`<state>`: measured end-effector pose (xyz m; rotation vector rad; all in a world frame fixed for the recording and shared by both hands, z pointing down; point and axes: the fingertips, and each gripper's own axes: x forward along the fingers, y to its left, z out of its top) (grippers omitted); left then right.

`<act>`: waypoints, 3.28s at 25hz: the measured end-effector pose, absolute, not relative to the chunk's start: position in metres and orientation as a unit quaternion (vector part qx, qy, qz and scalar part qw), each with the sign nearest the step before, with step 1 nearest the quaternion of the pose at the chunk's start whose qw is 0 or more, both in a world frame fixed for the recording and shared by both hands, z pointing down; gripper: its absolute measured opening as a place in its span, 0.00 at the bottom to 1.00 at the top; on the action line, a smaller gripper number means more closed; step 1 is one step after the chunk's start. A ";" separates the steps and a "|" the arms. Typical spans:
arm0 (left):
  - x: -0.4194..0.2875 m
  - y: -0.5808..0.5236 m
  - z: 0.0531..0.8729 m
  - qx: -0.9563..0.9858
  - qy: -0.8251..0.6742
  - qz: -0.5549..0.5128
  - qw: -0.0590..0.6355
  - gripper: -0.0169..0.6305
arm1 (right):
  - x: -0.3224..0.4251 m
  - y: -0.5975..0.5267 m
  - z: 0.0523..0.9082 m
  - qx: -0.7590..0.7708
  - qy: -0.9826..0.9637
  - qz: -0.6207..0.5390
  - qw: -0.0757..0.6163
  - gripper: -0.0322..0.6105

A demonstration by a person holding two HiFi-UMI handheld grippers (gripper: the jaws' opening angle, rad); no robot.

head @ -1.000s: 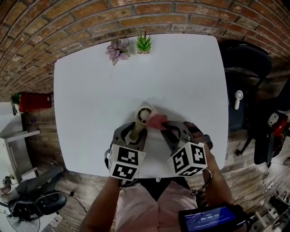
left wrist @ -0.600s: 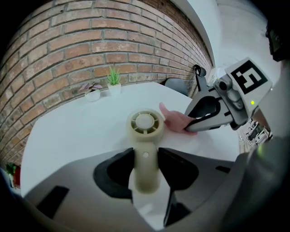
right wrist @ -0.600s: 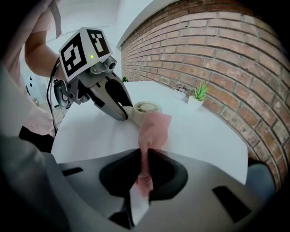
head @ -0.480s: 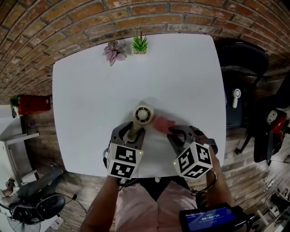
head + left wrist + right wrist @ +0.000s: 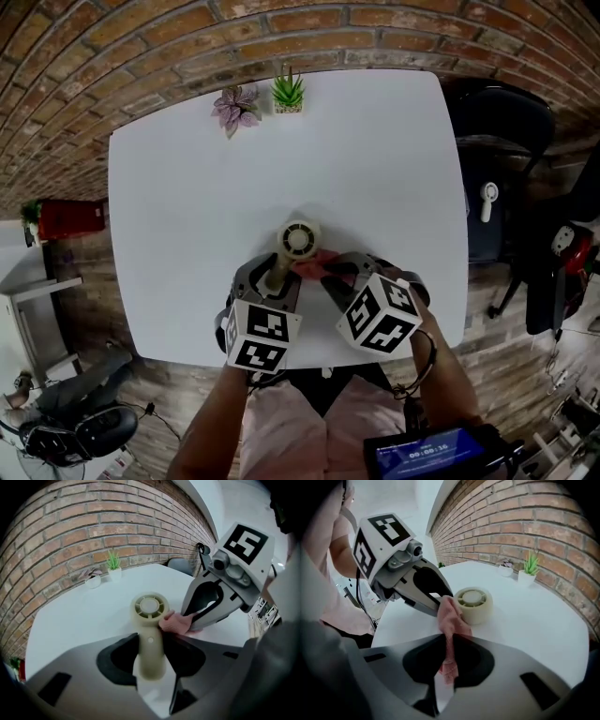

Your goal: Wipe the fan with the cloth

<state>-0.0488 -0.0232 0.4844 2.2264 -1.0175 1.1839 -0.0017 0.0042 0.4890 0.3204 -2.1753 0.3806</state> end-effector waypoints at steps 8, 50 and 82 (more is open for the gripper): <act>-0.049 -0.022 0.485 0.807 -0.355 0.421 0.214 0.31 | -0.008 -0.015 0.490 0.165 -0.870 0.166 0.434 0.11; -0.043 -0.022 0.487 0.806 -0.333 0.451 0.192 0.31 | 0.029 -0.069 0.482 0.215 -0.849 0.141 0.461 0.11; -0.038 -0.020 0.486 0.813 -0.306 0.462 0.178 0.31 | 0.010 -0.111 0.475 0.180 -0.843 0.078 0.501 0.11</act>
